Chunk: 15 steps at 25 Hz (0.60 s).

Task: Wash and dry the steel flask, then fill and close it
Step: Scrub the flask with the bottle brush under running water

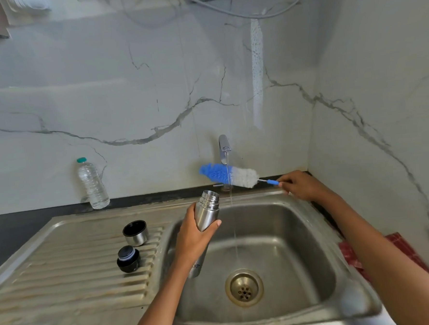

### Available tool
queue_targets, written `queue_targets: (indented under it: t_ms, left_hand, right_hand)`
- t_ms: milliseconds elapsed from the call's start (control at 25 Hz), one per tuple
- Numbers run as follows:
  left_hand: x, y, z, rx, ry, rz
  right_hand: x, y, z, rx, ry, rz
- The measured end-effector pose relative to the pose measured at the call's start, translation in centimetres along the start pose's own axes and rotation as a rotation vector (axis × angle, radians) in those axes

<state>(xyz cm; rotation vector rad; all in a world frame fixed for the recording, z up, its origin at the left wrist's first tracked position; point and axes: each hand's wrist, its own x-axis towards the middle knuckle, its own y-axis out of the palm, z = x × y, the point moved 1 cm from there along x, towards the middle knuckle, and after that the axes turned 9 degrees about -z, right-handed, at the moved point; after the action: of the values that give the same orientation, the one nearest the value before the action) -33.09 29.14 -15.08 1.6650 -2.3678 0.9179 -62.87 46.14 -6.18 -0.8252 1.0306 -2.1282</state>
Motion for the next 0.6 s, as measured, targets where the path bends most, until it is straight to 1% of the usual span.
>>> queue_targets:
  t_ms: [120,200,320,400,480,600]
  left_hand:
    - [0.0,0.4,0.2,0.084,0.054,0.020]
    - [0.0,0.7,0.2,0.127,0.069,0.032]
    - [0.1,1.5,-0.3,0.184,0.069,0.076]
    - [0.6,2.5,-0.9,0.206,0.062,0.118]
    - [1.2,3.7,-1.6,0.185,0.031,0.152]
    - [2.0,5.4,-1.8,0.107,-0.027,0.146]
  right_hand:
    - [-3.9,-2.8,-0.8,-0.007,0.095,-0.031]
    - [-6.5,-3.8,-1.7,0.033,0.161,-0.073]
    - [-10.0,-4.0,-2.8,0.146,0.263,-0.110]
    - [-12.0,-3.8,-3.0,0.178,0.318,-0.108]
    - [-13.9,-3.5,-3.1,0.215,0.338,-0.116]
    - [-16.0,-3.6,-2.5,0.208,0.270,-0.102]
